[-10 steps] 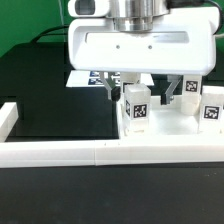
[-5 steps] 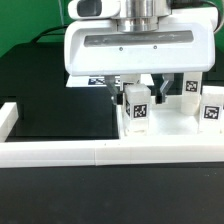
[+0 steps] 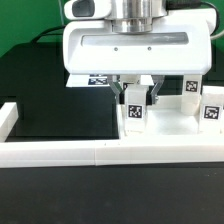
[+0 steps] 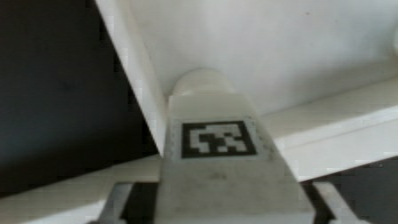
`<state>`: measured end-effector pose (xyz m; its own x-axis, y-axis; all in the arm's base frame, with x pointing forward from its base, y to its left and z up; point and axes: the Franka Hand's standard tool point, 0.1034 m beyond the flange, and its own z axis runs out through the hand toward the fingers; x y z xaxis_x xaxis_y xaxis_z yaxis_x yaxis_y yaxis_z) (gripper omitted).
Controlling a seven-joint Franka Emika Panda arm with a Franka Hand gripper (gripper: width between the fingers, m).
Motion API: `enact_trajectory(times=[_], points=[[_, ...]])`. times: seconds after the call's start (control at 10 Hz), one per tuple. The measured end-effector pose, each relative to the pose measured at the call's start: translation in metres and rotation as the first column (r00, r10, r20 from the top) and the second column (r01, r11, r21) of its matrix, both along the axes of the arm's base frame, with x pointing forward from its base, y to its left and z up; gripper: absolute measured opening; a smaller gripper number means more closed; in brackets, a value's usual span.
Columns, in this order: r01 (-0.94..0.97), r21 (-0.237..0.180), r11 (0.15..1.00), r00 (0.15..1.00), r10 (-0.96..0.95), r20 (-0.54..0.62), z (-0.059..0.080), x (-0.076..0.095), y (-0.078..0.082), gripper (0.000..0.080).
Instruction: Assemble square table
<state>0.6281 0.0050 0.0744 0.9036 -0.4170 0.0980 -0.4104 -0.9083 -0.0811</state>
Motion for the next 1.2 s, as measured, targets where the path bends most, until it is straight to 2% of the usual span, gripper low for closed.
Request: enact_trajectory(times=[0.1,0.2,0.4,0.5,0.6,0.7,0.8,0.9,1.0,1.1,1.2], points=[[0.177,0.03,0.984,0.984,-0.177,-0.009,0.0,0.0,-0.002,0.029],[0.372,0.072,0.925,0.928,-0.371,-0.032,-0.001,-0.001,-0.004,0.029],[0.646,0.127,0.753,0.763,-0.635,-0.117,-0.002,-0.004,-0.003,0.029],[0.701,0.141,0.699,0.713,-0.687,-0.136,-0.002,-0.004,-0.004,0.029],[0.775,0.143,0.616,0.632,-0.758,-0.16,-0.001,-0.004,-0.005,0.029],[0.811,0.142,0.568,0.585,-0.793,-0.173,0.0,-0.004,-0.005,0.029],[0.813,0.14,0.565,0.582,-0.794,-0.174,-0.001,-0.004,-0.005,0.029],[0.787,0.142,0.6,0.616,-0.77,-0.166,-0.001,-0.005,-0.005,0.029],[0.783,0.142,0.605,0.621,-0.766,-0.165,-0.002,-0.005,-0.004,0.0477],[0.635,0.134,0.761,0.772,-0.629,-0.089,-0.003,-0.001,0.0,0.0595],[0.481,0.117,0.869,0.877,-0.478,-0.055,-0.005,-0.003,0.006,0.0595]])
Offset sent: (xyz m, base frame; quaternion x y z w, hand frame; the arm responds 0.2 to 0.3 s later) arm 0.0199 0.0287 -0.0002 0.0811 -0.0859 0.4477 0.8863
